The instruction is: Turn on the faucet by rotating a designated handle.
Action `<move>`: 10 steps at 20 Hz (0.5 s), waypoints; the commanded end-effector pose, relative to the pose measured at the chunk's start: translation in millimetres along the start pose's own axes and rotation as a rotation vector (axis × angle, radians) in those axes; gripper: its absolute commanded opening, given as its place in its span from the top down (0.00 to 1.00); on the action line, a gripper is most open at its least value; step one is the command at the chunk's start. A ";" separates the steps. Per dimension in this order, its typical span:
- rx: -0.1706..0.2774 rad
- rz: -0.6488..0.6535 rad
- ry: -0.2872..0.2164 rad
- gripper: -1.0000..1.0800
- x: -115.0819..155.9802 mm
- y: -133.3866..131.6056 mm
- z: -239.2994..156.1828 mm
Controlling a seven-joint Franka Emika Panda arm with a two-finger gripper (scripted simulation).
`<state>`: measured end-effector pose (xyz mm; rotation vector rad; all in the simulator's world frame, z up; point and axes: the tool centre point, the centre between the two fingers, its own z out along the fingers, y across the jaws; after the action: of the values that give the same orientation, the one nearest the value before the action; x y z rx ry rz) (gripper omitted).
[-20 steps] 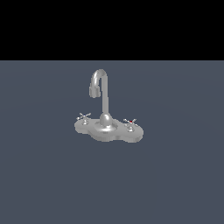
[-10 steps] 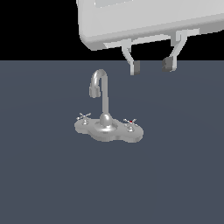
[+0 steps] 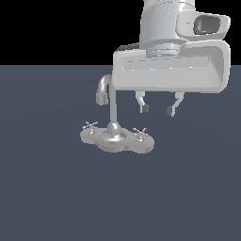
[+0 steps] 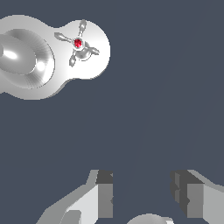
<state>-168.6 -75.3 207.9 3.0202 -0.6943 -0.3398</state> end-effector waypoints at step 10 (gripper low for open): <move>0.073 0.390 0.105 0.08 114.1 -14.0 76.7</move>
<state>-96.4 -85.3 117.2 2.8942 -1.1692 -0.2064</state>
